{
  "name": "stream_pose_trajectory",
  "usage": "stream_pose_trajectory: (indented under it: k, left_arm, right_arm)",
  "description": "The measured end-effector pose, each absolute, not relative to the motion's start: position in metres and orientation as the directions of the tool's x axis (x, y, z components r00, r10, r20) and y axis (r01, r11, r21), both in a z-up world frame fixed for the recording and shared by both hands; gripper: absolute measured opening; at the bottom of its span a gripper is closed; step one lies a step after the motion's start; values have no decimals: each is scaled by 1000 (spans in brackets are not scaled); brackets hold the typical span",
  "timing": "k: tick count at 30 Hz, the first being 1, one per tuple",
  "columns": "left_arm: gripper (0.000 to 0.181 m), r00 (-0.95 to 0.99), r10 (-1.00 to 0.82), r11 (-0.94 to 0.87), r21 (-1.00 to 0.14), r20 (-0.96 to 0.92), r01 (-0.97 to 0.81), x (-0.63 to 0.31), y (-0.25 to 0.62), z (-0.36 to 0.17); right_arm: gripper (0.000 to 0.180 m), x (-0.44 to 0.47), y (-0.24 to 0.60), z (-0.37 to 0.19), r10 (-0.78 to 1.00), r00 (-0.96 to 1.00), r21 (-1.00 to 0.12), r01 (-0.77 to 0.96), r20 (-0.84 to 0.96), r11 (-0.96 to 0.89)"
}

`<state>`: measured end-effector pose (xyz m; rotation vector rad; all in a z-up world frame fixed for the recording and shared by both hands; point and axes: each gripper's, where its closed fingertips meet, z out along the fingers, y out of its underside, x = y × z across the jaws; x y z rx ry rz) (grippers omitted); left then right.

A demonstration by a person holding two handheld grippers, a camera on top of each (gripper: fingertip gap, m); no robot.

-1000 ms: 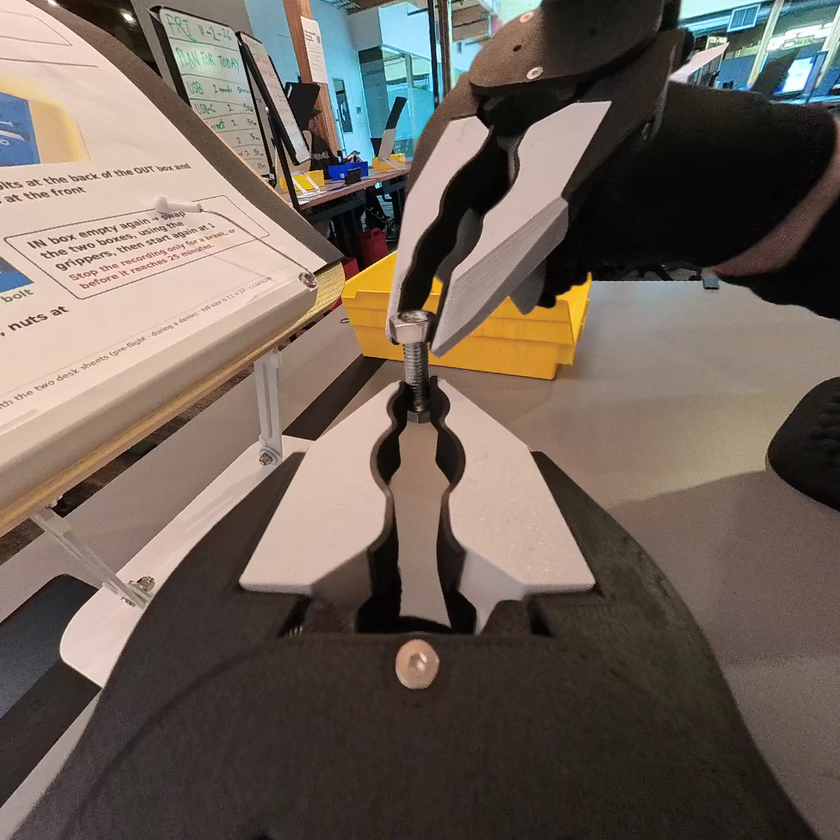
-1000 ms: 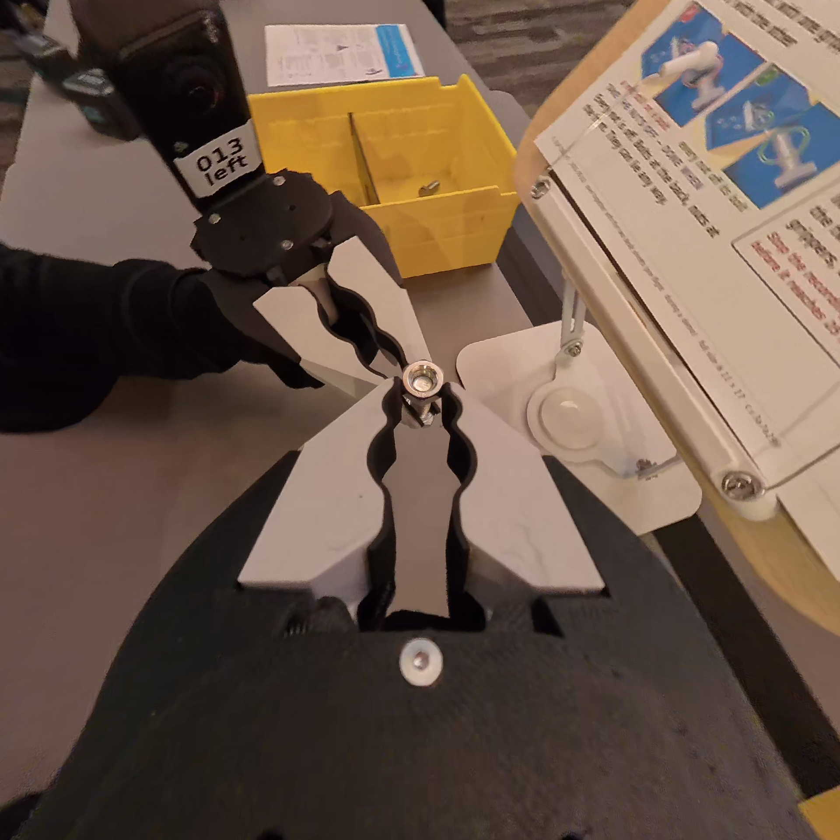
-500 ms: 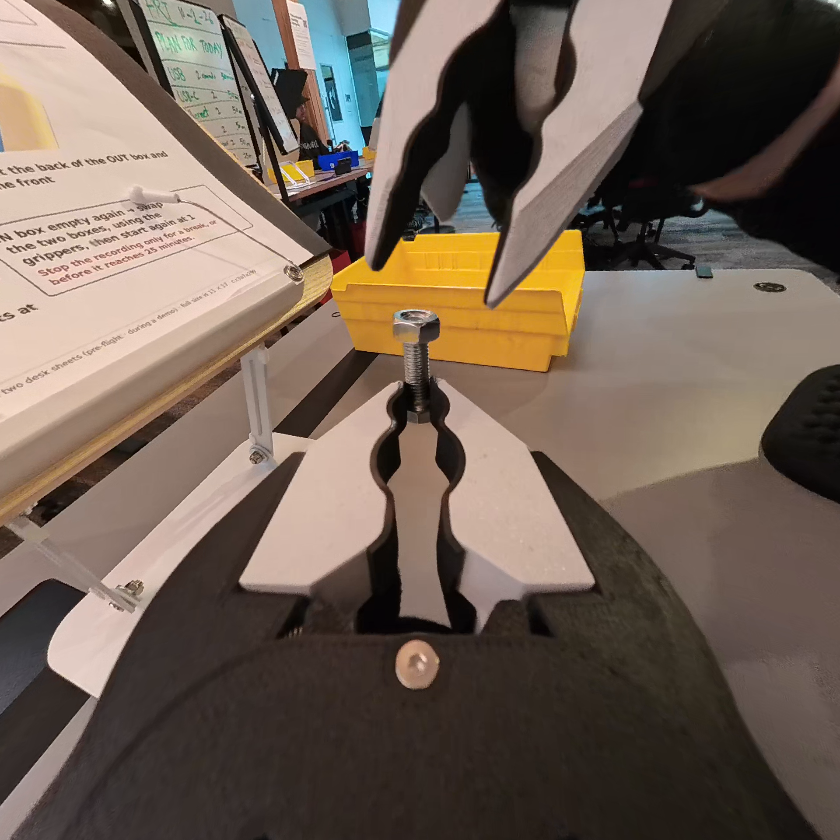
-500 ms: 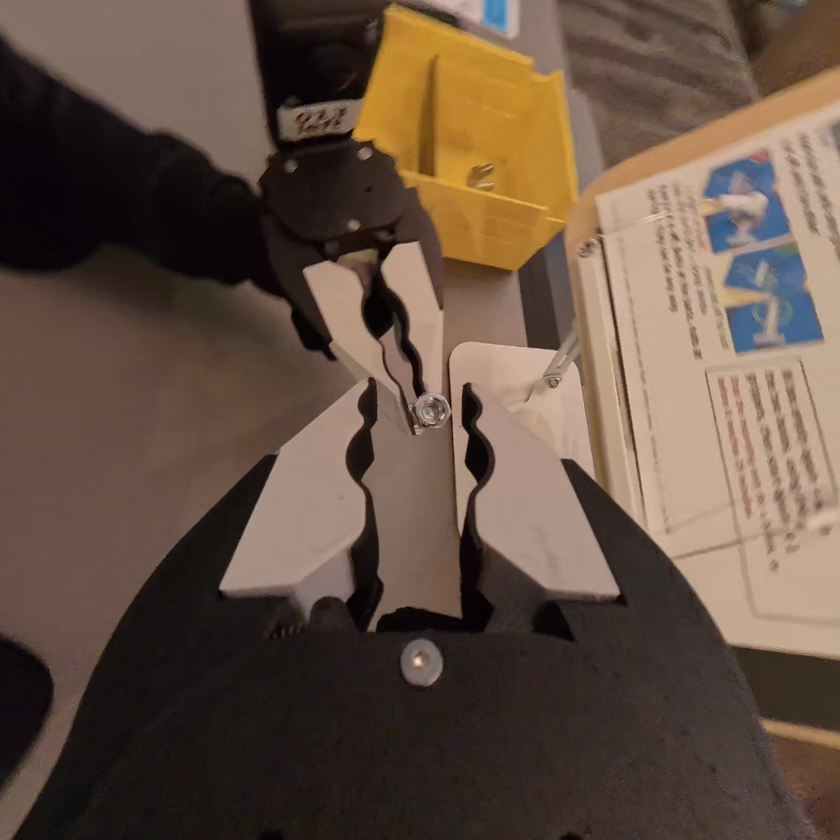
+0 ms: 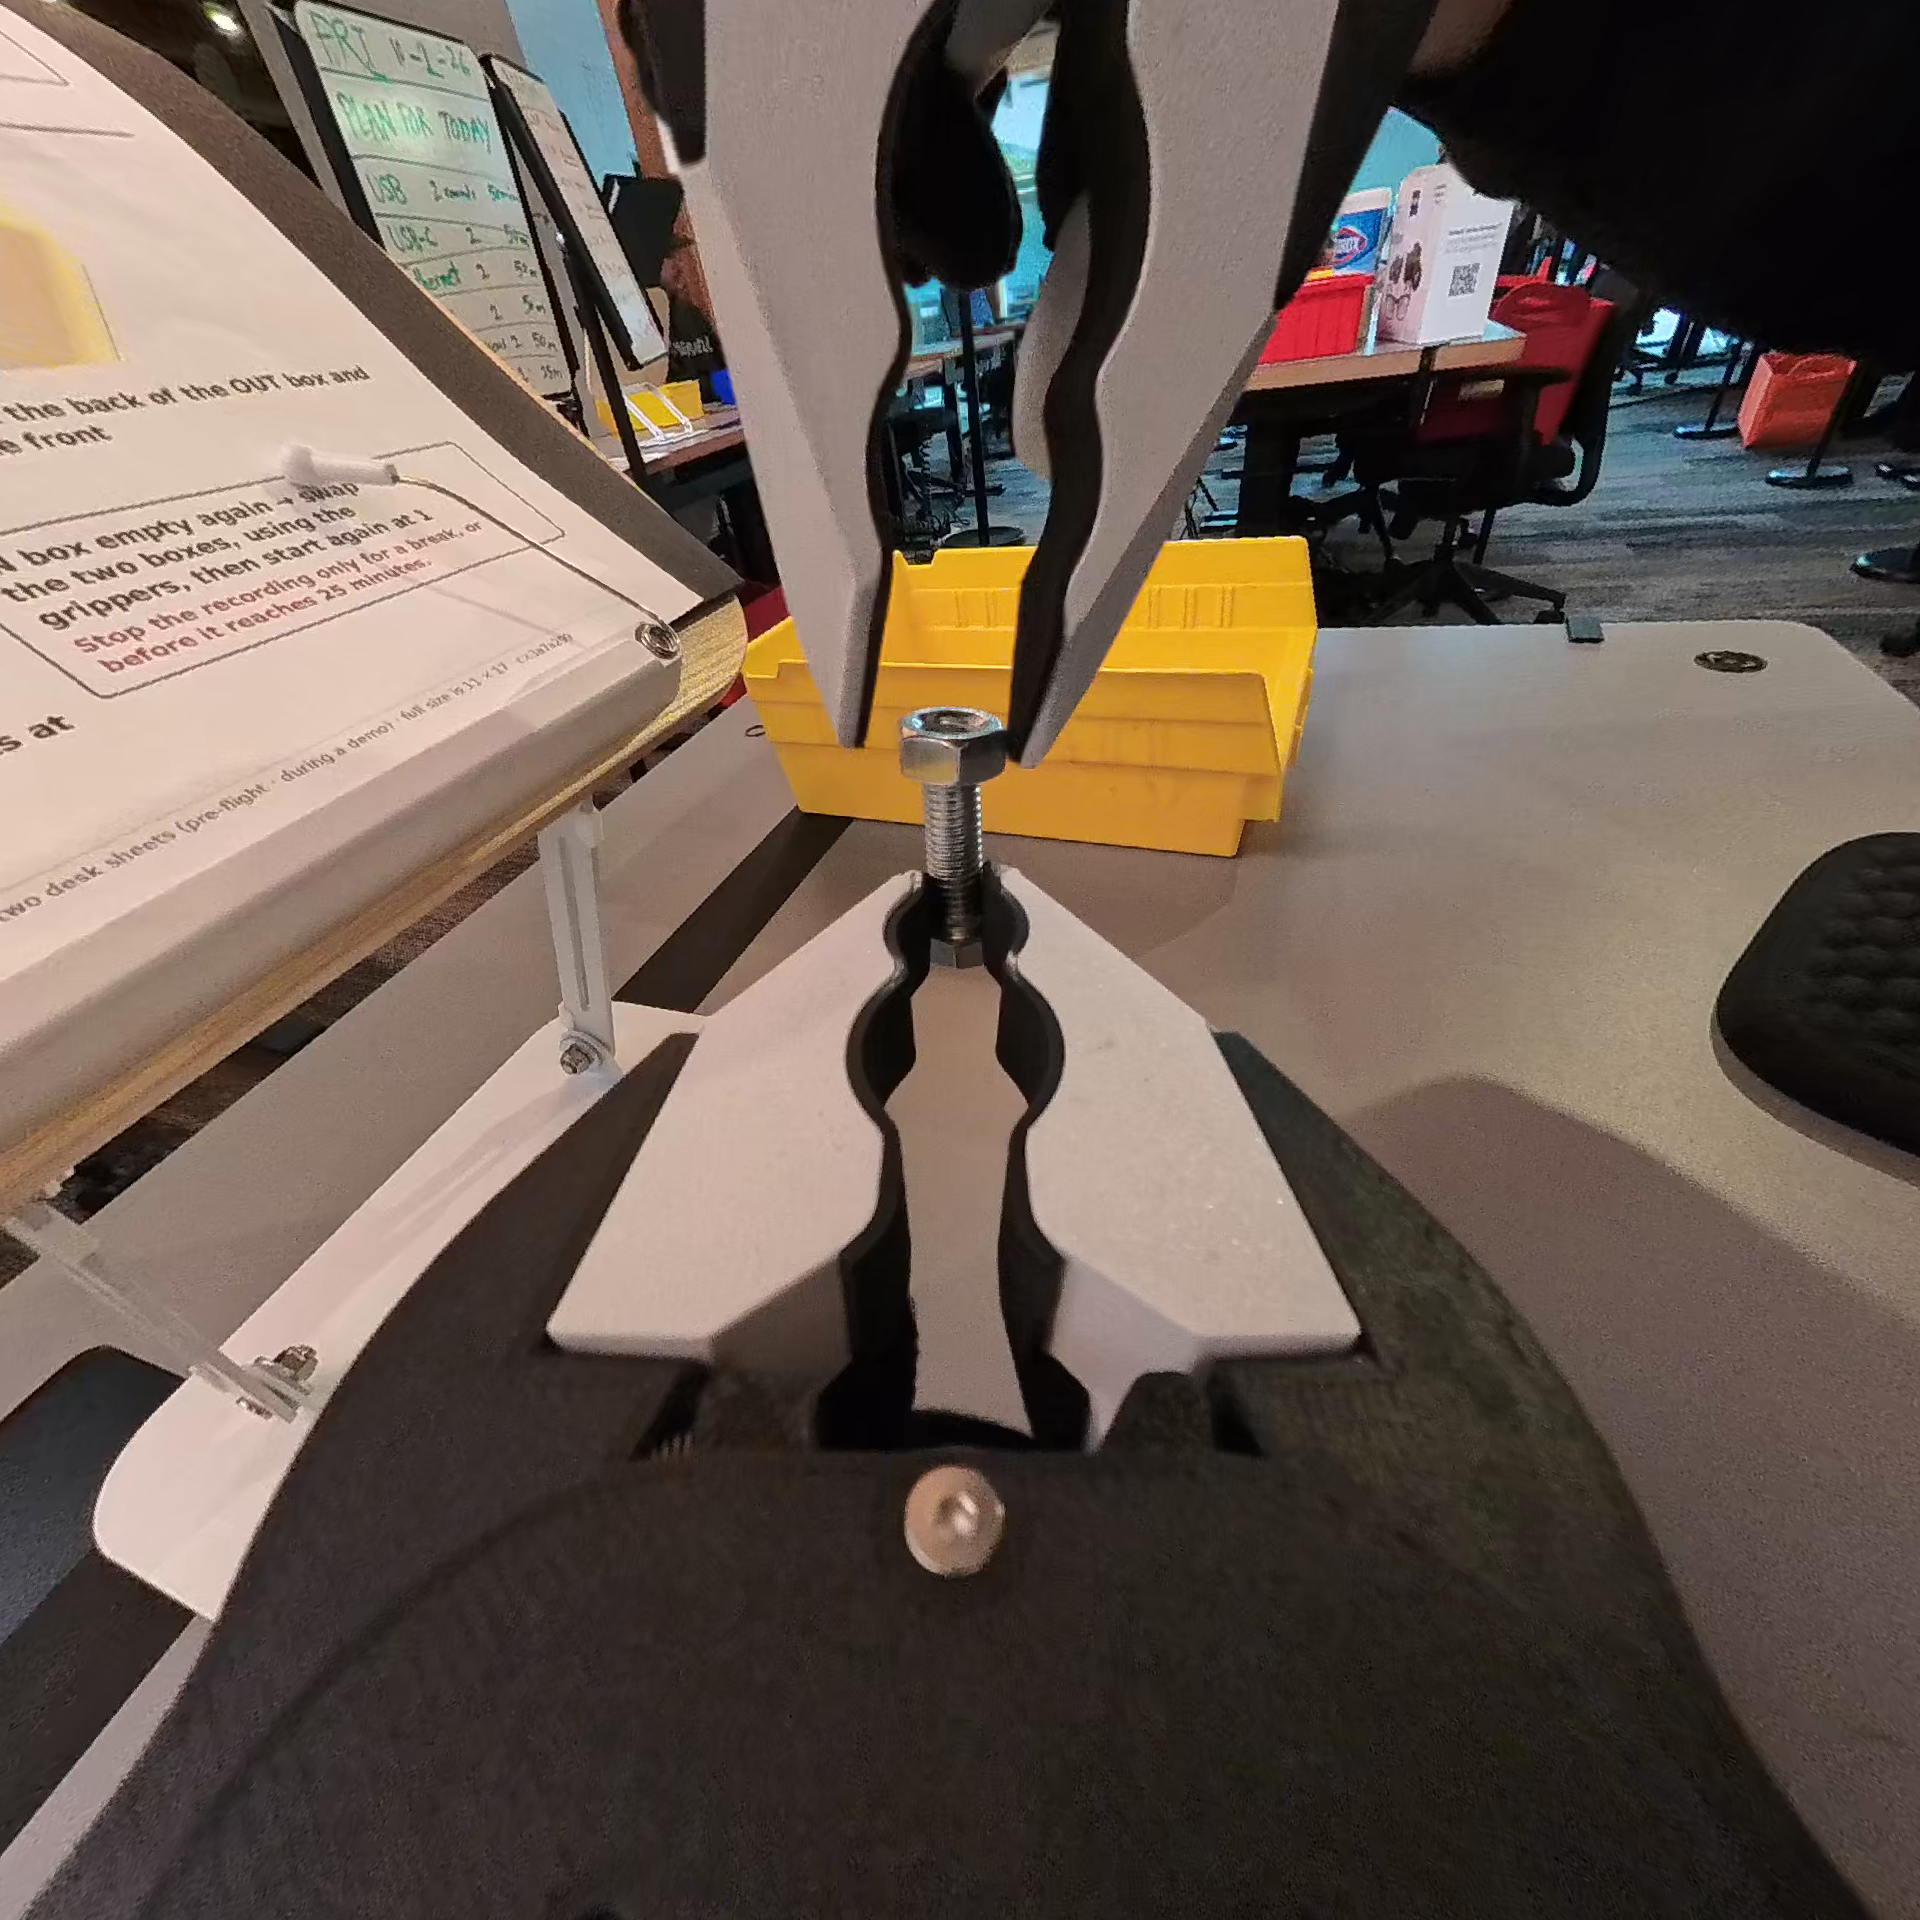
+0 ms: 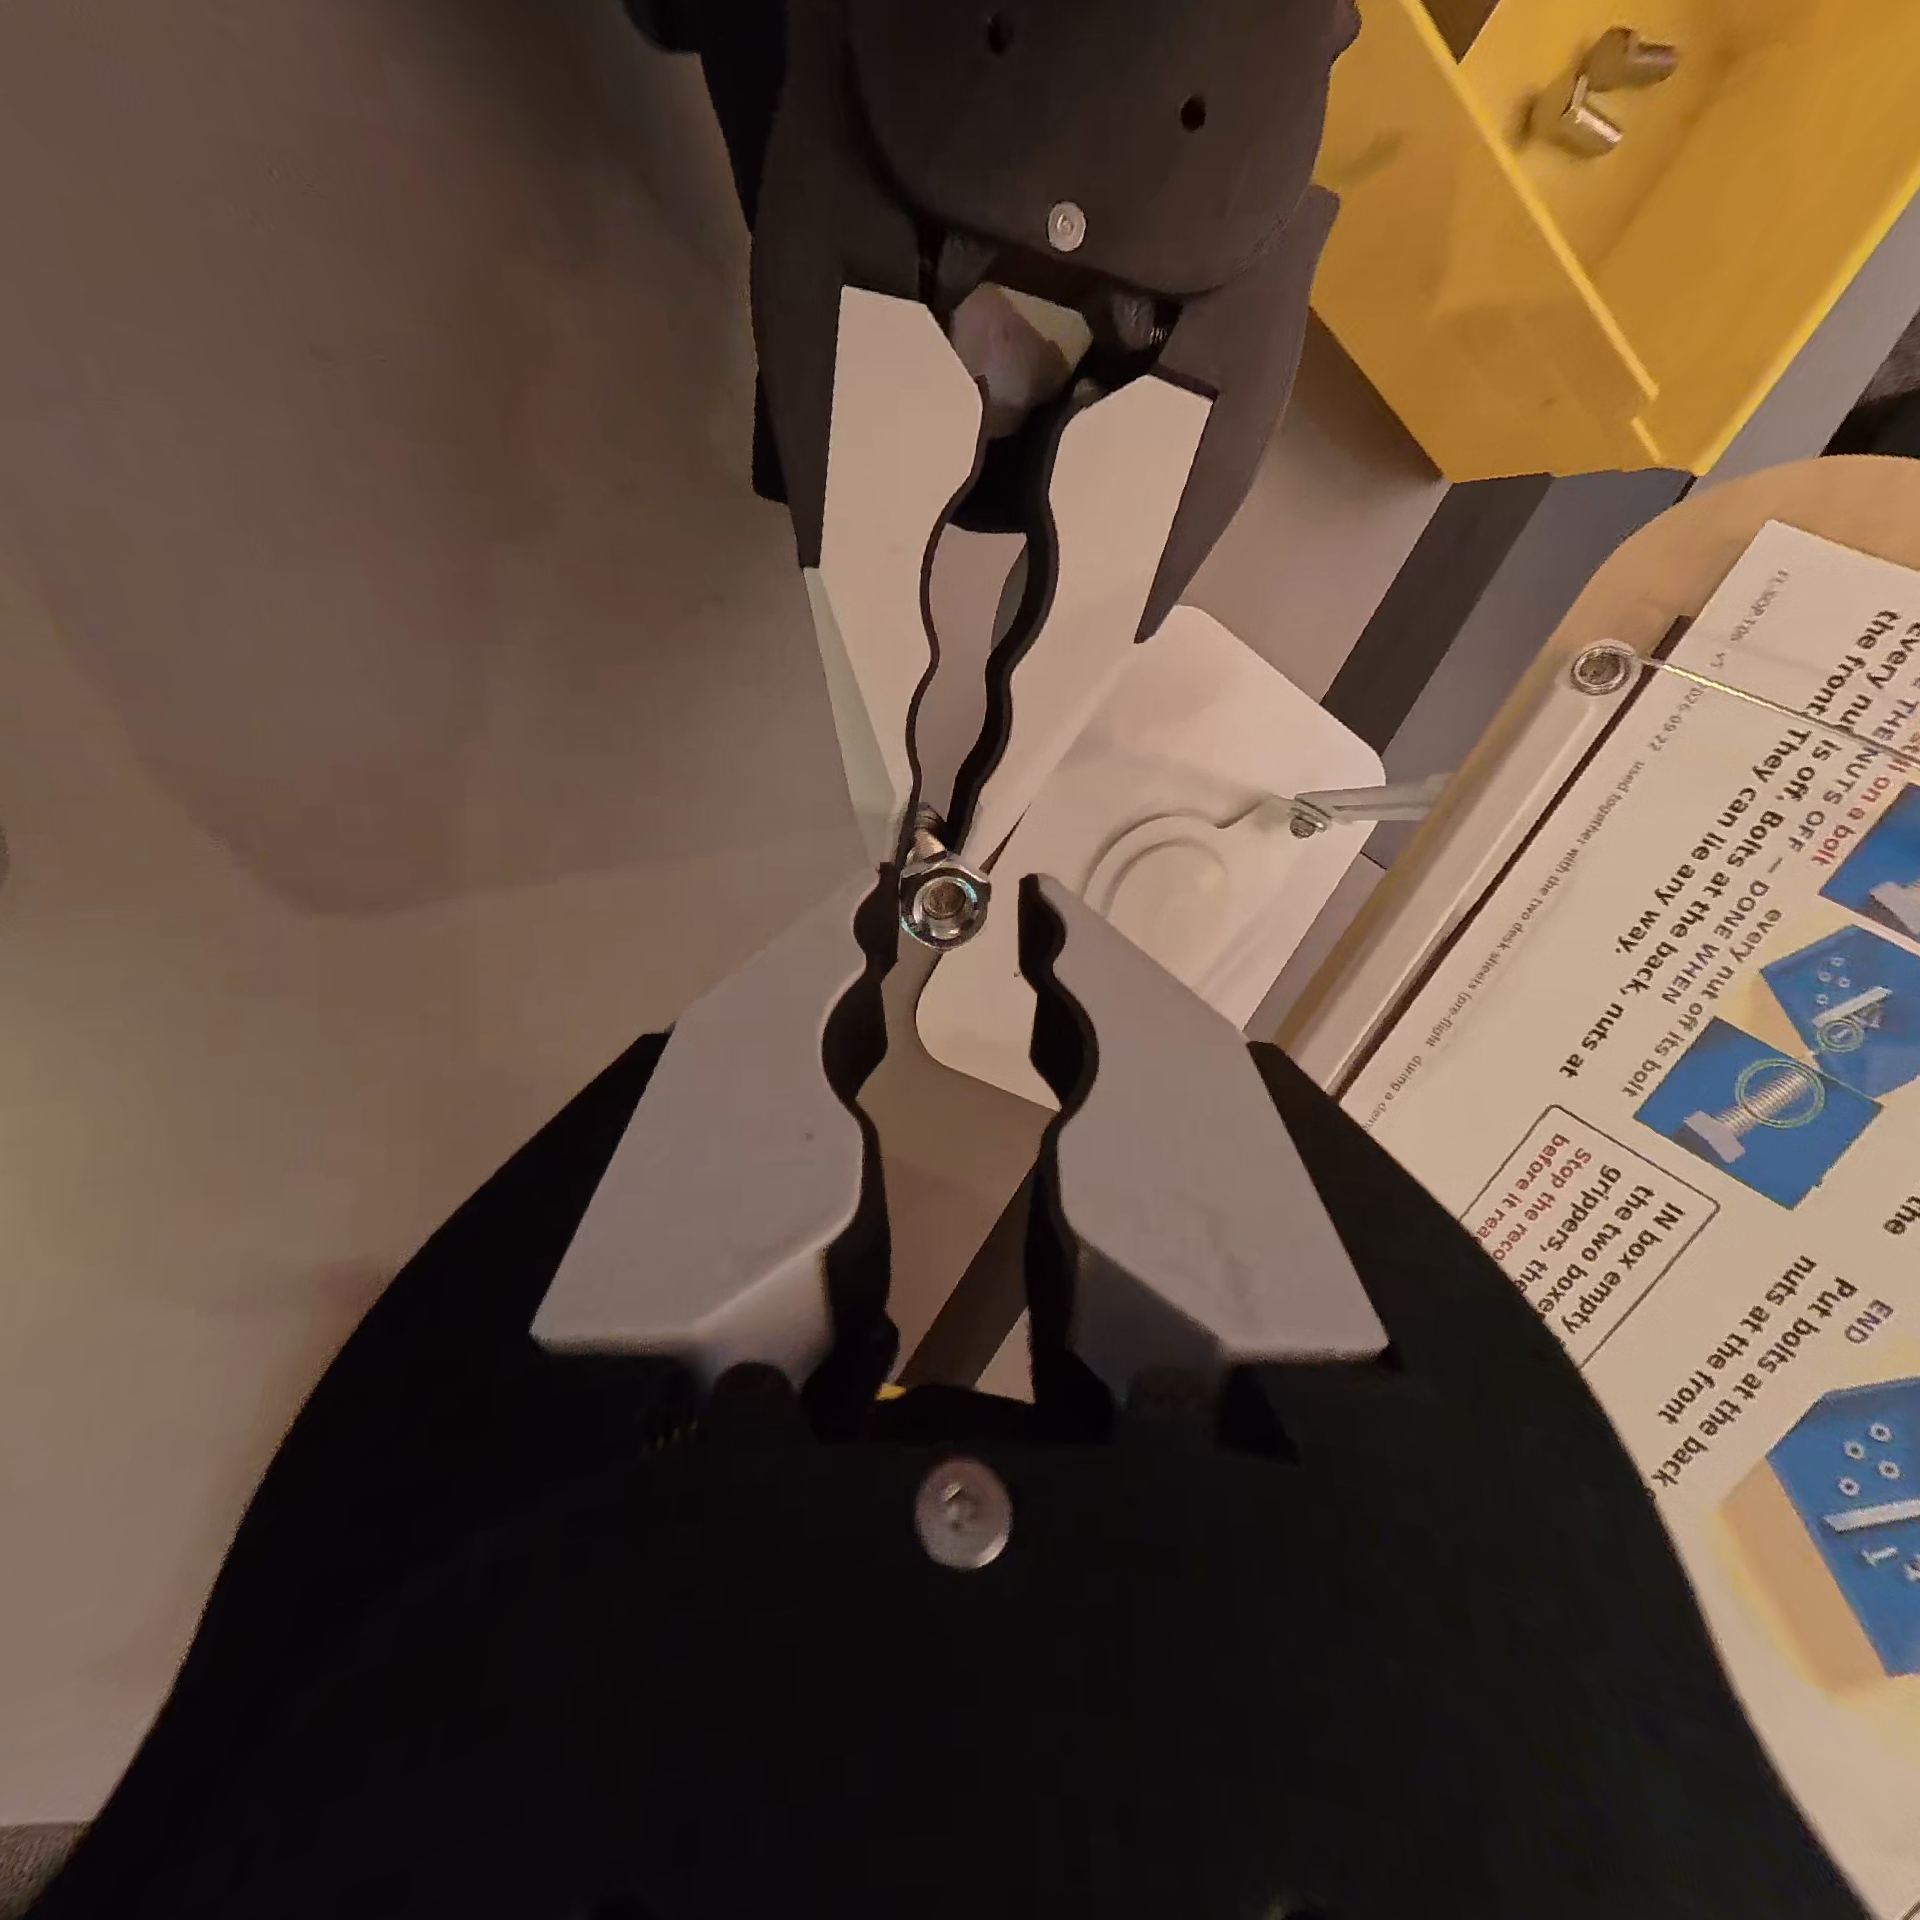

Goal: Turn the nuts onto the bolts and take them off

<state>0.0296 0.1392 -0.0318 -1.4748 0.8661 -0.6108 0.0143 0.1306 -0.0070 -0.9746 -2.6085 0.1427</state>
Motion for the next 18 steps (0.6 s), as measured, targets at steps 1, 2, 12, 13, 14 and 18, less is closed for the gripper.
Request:
stream_pose_trajectory:
  k: [1,2,12,13,14,18]
  left_arm:
    - [7,577,-807,40,-987,-123,-154,29,139,-31]
    - [7,577,-807,40,-988,-122,-152,29,139,-31]
    - [7,593,-795,41,-987,-127,-157,27,141,-31]
    - [7,594,-794,39,-987,-126,-156,27,142,-32]
    - [7,597,-792,38,-987,-126,-158,26,142,-32]
    - [7,603,-786,31,-984,-134,-177,26,144,-37]
  right_arm:
    - [20,15,132,-8,650,-705,-204,617,286,760]
    - [20,15,131,-9,648,-708,-200,617,280,761]
    - [15,16,134,-13,769,-602,-235,733,216,639]
    - [15,16,134,-13,801,-565,-244,763,200,599]
    - [15,15,135,-14,829,-527,-251,791,184,558]
    - [16,16,137,-18,923,-366,-264,885,118,384]
